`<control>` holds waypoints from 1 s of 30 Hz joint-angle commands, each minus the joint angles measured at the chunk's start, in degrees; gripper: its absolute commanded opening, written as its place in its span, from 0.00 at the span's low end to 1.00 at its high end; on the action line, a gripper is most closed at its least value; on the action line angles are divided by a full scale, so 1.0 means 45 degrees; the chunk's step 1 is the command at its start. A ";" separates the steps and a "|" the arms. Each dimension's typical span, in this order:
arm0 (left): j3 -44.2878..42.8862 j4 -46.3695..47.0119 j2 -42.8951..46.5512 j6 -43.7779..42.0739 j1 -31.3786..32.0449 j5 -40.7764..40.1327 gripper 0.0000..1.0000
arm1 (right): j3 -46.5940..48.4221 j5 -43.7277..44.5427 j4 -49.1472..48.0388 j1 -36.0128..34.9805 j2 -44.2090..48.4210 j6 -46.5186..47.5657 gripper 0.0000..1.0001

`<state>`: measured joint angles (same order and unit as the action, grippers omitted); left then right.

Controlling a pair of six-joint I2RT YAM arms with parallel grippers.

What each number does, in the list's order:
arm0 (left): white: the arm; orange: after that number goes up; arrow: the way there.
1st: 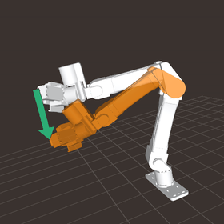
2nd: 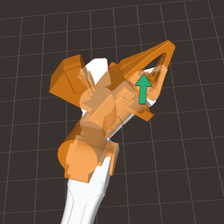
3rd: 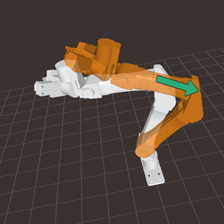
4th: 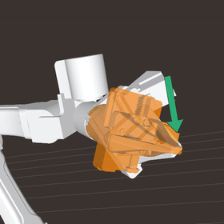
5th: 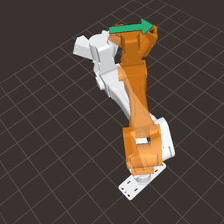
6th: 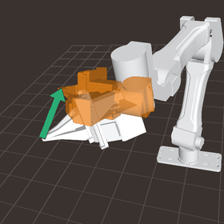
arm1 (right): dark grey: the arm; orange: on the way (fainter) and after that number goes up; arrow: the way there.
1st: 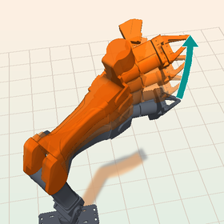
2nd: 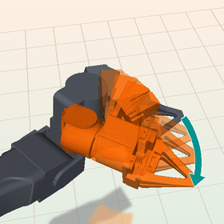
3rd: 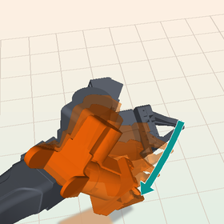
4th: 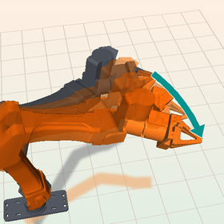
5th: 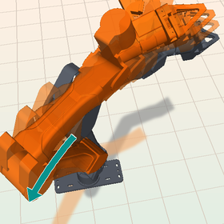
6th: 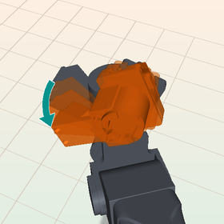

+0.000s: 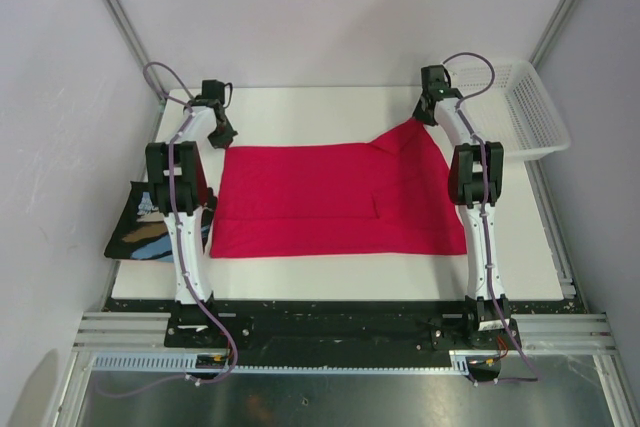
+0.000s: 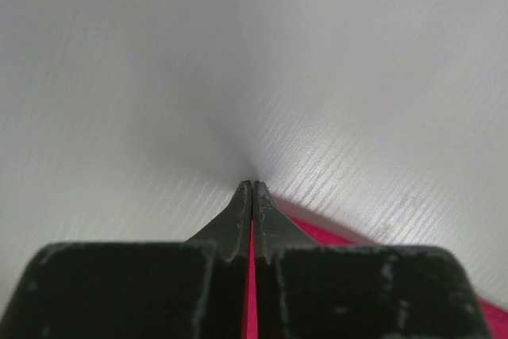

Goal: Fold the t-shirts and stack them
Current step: Grap the side of the flattened tshirt furthest away from the robot with both arms

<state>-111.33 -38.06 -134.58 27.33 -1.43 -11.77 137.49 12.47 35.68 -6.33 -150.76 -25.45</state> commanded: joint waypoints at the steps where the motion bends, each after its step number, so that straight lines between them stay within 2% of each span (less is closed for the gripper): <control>1: -0.0154 0.0057 0.0558 -0.0281 -0.0146 0.0103 0.00 | 0.0299 0.0264 -0.0035 -0.0073 -0.0211 -0.0172 0.27; 11: -0.0034 0.0260 0.0787 -0.0217 -0.0116 0.0363 0.00 | 0.0365 0.0691 -0.0232 -0.0112 0.0601 -0.0018 0.11; 17: 0.0077 0.0471 0.1041 -0.0224 -0.0115 0.0527 0.00 | 0.0418 0.0821 -0.0483 -0.0117 0.1399 0.0164 0.09; 24: 0.0281 0.0563 0.1294 -0.0157 -0.0117 0.0638 0.00 | 0.0392 0.0802 -0.0214 -0.0116 0.1955 0.0242 0.01; 30: 0.0786 0.0840 0.1757 -0.0141 -0.0123 0.0805 0.00 | -0.0241 0.0733 0.0307 -0.0107 0.2839 0.0053 0.00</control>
<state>-109.19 -36.40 -132.73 27.35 -1.52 -9.21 137.36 14.35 36.05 -6.59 -144.73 -24.80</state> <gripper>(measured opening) 0.004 0.014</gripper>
